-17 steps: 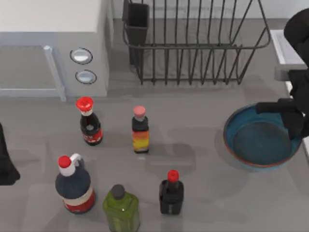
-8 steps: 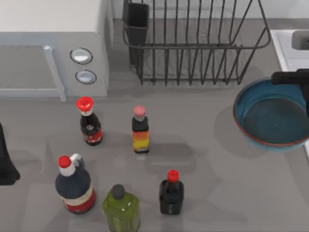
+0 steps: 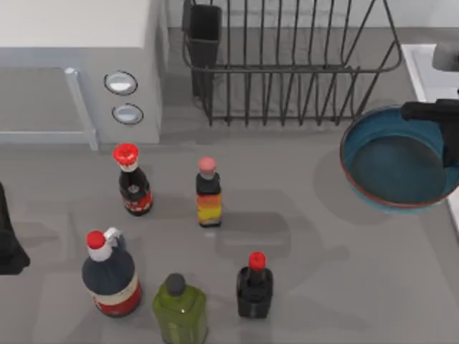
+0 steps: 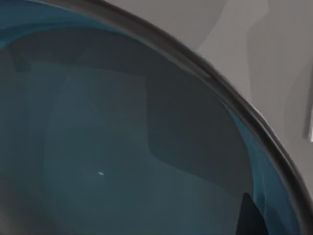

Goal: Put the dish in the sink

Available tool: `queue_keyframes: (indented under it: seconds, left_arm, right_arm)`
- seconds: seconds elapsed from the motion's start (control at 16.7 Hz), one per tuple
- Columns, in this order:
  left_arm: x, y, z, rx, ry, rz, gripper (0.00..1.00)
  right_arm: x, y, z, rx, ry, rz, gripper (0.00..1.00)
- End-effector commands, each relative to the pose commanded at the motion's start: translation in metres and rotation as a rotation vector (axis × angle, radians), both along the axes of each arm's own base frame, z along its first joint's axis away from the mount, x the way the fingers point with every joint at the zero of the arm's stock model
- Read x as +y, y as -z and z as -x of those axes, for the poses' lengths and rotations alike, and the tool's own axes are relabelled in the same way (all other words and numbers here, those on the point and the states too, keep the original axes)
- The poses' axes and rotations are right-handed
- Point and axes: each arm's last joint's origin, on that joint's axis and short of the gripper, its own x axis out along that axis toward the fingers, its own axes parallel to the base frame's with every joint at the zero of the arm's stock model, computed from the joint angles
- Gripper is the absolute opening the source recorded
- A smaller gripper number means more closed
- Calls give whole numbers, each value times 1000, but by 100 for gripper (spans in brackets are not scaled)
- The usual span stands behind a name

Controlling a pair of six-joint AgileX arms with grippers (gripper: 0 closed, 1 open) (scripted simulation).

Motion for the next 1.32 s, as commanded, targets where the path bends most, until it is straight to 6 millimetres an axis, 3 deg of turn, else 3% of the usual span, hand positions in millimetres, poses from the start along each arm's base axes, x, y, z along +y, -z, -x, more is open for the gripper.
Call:
queue_keyframes:
  seconds: [0.3,0.54,0.72,0.96,1.32]
  left_arm:
    - [0,0,0,0,0,0,100]
    - [0,0,0,0,0,0,100]
    - [0,0,0,0,0,0,100]
    - [0,0,0,0,0,0,100]
    - [0,0,0,0,0,0,100]
  right_arm:
    - [-35,46,-17,-199,53,-164,0]
    - [-83,92,-22,-467,99,-251,0]
    - [-122,112,-12,-731,113,-252,0]
    - [-166,104,10,-1087,101,-154,0]
    - [-204,62,41,-1451,67,63,0]
